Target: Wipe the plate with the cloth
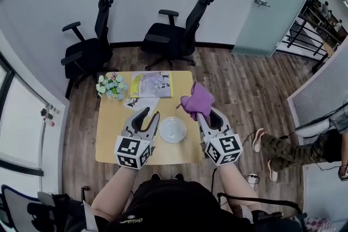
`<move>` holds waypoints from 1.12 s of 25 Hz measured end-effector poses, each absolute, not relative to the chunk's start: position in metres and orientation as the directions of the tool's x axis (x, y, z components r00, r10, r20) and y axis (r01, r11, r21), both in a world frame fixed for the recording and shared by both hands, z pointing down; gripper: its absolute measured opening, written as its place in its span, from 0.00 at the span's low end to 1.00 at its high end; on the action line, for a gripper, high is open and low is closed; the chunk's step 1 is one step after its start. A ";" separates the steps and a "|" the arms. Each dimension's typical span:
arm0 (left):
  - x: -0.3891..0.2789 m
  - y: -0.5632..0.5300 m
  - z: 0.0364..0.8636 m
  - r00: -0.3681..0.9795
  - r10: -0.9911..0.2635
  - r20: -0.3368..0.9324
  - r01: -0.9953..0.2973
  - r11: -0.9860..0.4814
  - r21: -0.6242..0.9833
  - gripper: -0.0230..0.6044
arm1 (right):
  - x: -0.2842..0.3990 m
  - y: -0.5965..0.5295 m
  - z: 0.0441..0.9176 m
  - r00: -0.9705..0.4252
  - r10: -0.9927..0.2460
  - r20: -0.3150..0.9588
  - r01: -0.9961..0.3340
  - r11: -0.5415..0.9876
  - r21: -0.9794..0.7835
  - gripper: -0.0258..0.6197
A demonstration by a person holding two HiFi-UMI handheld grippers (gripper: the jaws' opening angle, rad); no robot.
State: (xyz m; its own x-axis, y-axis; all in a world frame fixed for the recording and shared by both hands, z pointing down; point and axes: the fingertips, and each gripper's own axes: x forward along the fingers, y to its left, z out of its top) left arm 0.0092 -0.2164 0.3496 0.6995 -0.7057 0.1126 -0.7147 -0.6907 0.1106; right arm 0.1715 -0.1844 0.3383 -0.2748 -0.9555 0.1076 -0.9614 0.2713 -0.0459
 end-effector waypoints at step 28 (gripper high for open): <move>-0.001 -0.212 0.316 0.667 -0.742 0.067 -0.745 -0.665 0.057 0.26 | 0.146 -0.169 0.310 -0.334 -0.941 0.047 -0.943 0.333 -0.025 0.21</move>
State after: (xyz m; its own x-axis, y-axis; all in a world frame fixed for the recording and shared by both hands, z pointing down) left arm -0.0014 -0.2121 0.3161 0.6674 -0.7417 0.0675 -0.7447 -0.6650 0.0566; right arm 0.1462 -0.1694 0.3096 -0.3340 -0.9414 0.0467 -0.9425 0.3332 -0.0252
